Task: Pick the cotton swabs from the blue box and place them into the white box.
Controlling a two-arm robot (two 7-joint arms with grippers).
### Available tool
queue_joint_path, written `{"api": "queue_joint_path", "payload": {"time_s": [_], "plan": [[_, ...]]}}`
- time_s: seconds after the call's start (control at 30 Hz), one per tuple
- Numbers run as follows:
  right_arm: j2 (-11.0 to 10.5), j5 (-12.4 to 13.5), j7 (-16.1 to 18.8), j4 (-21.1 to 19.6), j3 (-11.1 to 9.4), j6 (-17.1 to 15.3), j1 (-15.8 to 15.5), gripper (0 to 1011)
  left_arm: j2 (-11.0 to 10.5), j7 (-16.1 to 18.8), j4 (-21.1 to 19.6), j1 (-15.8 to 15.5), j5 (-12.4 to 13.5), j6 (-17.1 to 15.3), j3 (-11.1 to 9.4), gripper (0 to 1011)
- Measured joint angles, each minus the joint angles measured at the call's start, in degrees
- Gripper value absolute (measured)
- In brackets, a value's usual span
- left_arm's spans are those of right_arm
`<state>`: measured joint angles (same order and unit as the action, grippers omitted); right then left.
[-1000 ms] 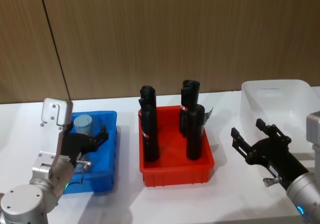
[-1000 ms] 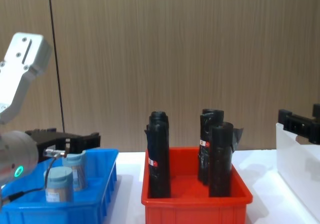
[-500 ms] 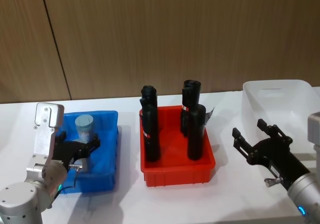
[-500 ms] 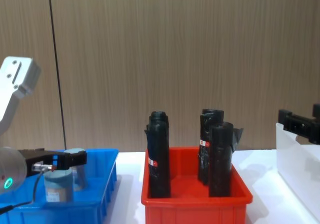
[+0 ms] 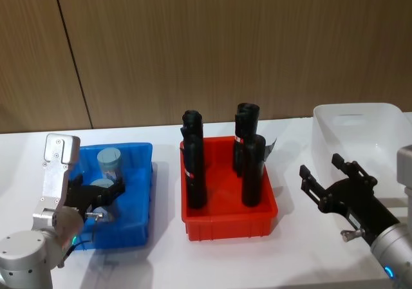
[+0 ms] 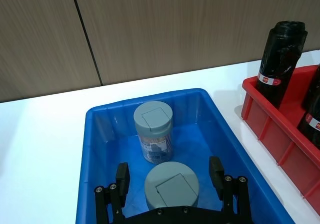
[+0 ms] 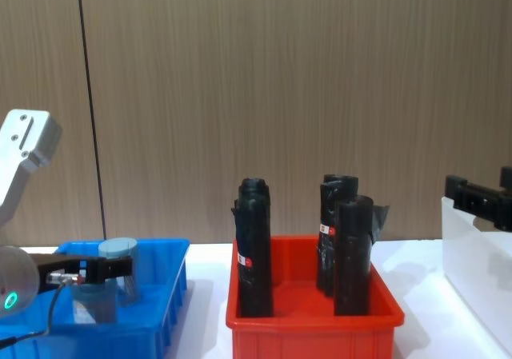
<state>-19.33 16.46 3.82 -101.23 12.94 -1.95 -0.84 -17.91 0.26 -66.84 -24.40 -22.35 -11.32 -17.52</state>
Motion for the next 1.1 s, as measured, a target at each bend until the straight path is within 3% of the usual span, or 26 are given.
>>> {"api": "queue_joint_path", "payload": {"time_s": [0.8, 1.0, 1.1], "plan": [[0.0, 0.0, 0.0, 0.0, 0.0, 0.0, 0.0, 711, 1.0, -3.9, 5.2, -2.5, -0.2, 0.2, 0.7, 1003], [0.0, 0.0, 0.0, 0.0, 0.0, 0.0, 0.0, 711, 1.2, -4.6, 5.9, -2.8, -0.3, 0.0, 0.7, 904], [0.0, 0.0, 0.0, 0.0, 0.0, 0.0, 0.0, 711, 1.2, -4.9, 6.1, -3.0, -0.3, -0.2, 0.8, 798]]}}
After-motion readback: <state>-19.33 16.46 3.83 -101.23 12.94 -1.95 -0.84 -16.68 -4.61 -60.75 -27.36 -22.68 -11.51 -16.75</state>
